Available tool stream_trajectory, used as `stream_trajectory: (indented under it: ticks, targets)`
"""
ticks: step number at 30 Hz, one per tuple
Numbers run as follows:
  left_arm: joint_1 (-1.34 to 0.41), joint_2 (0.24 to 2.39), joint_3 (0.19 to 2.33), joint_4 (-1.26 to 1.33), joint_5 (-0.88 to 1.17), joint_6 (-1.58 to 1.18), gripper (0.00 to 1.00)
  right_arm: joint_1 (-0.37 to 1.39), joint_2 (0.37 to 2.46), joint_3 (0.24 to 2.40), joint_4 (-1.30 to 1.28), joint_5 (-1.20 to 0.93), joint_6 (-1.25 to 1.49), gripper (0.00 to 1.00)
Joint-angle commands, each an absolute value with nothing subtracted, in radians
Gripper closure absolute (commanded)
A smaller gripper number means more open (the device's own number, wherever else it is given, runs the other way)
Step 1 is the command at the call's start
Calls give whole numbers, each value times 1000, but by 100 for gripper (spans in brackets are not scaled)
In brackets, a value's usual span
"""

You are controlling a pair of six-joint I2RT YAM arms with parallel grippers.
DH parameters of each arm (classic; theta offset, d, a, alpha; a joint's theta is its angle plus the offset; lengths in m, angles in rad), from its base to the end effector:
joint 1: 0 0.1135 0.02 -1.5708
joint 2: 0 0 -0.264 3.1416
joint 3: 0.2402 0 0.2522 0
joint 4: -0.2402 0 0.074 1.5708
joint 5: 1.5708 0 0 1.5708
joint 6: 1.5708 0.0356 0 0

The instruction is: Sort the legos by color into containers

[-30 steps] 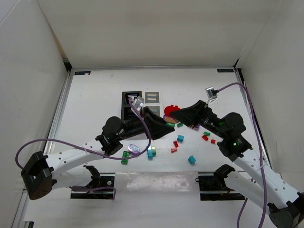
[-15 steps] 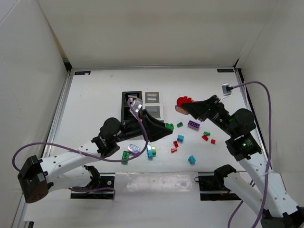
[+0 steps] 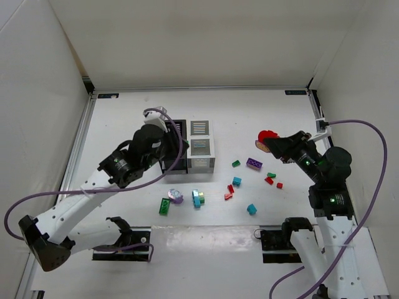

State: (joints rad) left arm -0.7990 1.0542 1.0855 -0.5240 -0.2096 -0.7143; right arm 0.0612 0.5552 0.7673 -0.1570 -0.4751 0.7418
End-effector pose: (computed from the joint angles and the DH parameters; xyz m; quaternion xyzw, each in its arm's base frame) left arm 0.1646 -0.1586 0.3592 -0.0175 0.8550 -0.2852 0.4328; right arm 0.1268 0.0241 0.3687 0.0619 0.6868 0.4248 0.5866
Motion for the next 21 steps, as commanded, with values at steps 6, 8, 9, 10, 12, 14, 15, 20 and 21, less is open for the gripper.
stream_trajectory:
  ticks: [6,8,9,10,12,14,15,20,21]
  targets:
    - [-608,1299,1293,-885,-281,-646,60,86,548,807,-339,-423,588,100]
    - [-606,1334,1316,-910,-296,-638,60,94,546,808,-351,-399,580,100]
    - [-604,1366,1342,-937,-305,-640,60,95,545,808,-360,-387,575,100]
    - [-600,1370,1344,-940,-313,-638,60,98,548,810,-360,-382,574,100]
    - [-594,1391,1339,-927,-305,-634,60,98,546,807,-370,-377,568,100]
    - [-594,1402,1341,-923,-302,-627,58,87,549,804,-371,-385,571,100]
    - [-592,1407,1344,-928,-296,-627,58,81,552,805,-371,-387,566,100]
    - [-594,1411,1333,-947,-279,-631,37,61,552,798,-383,-403,560,100]
    - [-594,1408,1328,-936,-267,-624,32,64,557,799,-383,-405,555,100]
